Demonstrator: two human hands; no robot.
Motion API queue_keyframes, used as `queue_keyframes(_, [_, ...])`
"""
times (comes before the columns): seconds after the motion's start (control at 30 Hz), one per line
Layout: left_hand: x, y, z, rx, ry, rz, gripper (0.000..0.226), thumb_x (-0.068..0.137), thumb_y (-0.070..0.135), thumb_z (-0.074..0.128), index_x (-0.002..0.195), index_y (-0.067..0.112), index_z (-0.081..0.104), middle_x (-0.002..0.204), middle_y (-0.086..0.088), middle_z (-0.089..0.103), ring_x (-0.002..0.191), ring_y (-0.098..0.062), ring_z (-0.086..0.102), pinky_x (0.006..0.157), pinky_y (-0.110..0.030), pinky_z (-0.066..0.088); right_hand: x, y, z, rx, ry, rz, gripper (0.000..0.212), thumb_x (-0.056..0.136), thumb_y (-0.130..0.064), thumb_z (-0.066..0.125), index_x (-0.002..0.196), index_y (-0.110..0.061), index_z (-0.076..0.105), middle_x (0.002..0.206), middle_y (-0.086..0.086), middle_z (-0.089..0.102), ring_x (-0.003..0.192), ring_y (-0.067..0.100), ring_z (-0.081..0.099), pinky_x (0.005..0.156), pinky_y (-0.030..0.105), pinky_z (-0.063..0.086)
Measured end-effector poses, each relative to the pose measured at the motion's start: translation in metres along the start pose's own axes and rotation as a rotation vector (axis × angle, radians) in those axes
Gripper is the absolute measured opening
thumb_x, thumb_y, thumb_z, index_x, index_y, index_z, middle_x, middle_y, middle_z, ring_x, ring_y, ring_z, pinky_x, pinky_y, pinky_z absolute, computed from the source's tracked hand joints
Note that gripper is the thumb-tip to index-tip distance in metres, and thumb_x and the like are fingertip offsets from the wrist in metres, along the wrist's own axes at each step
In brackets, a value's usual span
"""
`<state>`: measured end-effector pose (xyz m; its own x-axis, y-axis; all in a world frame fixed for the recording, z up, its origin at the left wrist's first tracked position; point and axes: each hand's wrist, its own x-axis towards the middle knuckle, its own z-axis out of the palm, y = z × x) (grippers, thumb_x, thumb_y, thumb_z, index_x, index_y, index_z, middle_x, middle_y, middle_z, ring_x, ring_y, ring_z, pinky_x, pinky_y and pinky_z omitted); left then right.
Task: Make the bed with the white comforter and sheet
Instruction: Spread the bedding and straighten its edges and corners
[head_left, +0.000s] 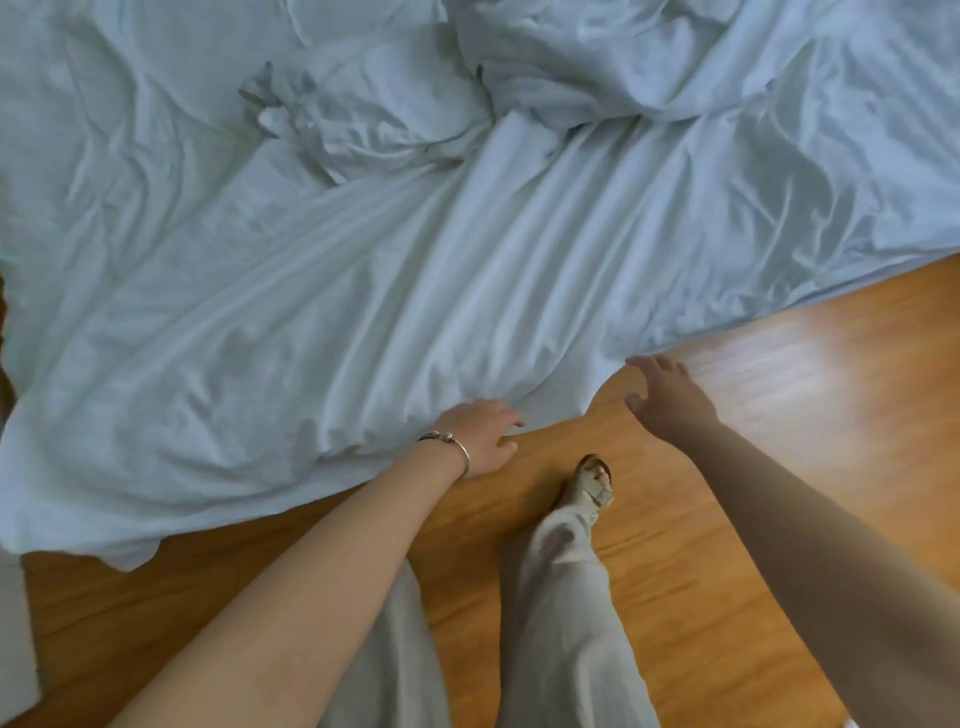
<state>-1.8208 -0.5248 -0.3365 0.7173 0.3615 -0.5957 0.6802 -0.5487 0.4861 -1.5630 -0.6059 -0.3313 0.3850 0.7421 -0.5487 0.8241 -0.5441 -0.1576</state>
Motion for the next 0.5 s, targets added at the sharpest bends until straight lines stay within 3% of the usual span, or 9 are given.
queue_keyframes(0.1, [0.077, 0.069, -0.005, 0.09, 0.225, 0.081, 0.051, 0.093, 0.04, 0.053, 0.142, 0.029, 0.041, 0.142, 0.003, 0.042, 0.131, -0.02, 0.037, 0.104, -0.033, 0.029, 0.036, 0.057, -0.028, -0.174, 0.111, -0.096, 0.062, 0.092, -0.016, 0.057, 0.148, -0.018, 0.031, 0.148, 0.005, 0.037, 0.136, 0.028, 0.032, 0.102, 0.043, 0.039])
queue_keyframes(0.17, [0.125, 0.11, -0.006, 0.146, 0.312, -0.013, 0.068, 0.086, 0.046, 0.059, 0.146, 0.03, 0.031, 0.15, 0.002, 0.029, 0.138, -0.022, 0.025, 0.109, -0.037, 0.023, 0.063, 0.092, -0.041, -0.273, 0.136, -0.163, 0.07, 0.089, -0.015, 0.061, 0.149, -0.019, 0.025, 0.149, 0.004, 0.032, 0.138, 0.028, 0.028, 0.104, 0.042, 0.038])
queue_keyframes(0.3, [0.196, 0.161, 0.007, 0.267, 0.287, -0.304, 0.102, 0.079, 0.037, 0.07, 0.151, 0.033, -0.002, 0.158, -0.002, -0.009, 0.146, -0.032, -0.009, 0.115, -0.052, 0.003, 0.112, 0.154, -0.056, -0.55, 0.142, -0.234, 0.095, 0.076, -0.03, 0.075, 0.146, -0.027, 0.01, 0.148, 0.007, 0.015, 0.138, 0.037, 0.018, 0.105, 0.049, 0.034])
queue_keyframes(0.4, [0.221, 0.17, 0.011, 0.433, 0.322, -0.348, 0.106, 0.082, 0.017, 0.065, 0.15, 0.031, -0.014, 0.155, -0.006, -0.029, 0.145, -0.029, -0.021, 0.116, -0.053, -0.001, 0.142, 0.185, -0.067, -0.752, 0.053, -0.24, 0.107, 0.078, -0.046, 0.069, 0.148, -0.026, -0.009, 0.152, 0.007, -0.004, 0.142, 0.039, 0.007, 0.107, 0.053, 0.029])
queue_keyframes(0.47, [0.238, 0.168, 0.01, 0.537, 0.353, -0.341, 0.105, 0.085, 0.009, 0.058, 0.148, 0.03, -0.023, 0.155, -0.007, -0.032, 0.145, -0.025, -0.022, 0.117, -0.051, -0.003, 0.159, 0.197, -0.066, -0.906, 0.07, -0.281, 0.102, 0.081, -0.05, 0.064, 0.151, -0.023, -0.006, 0.152, 0.005, -0.006, 0.141, 0.036, 0.005, 0.107, 0.05, 0.027])
queue_keyframes(0.5, [0.247, 0.168, 0.007, 0.575, 0.362, -0.337, 0.107, 0.085, 0.01, 0.058, 0.146, 0.03, -0.028, 0.154, -0.007, -0.034, 0.145, -0.026, -0.022, 0.116, -0.053, -0.005, 0.166, 0.202, -0.065, -0.919, 0.13, -0.294, 0.093, 0.082, -0.051, 0.063, 0.152, -0.026, 0.007, 0.151, 0.004, 0.002, 0.138, 0.032, 0.011, 0.106, 0.047, 0.027])
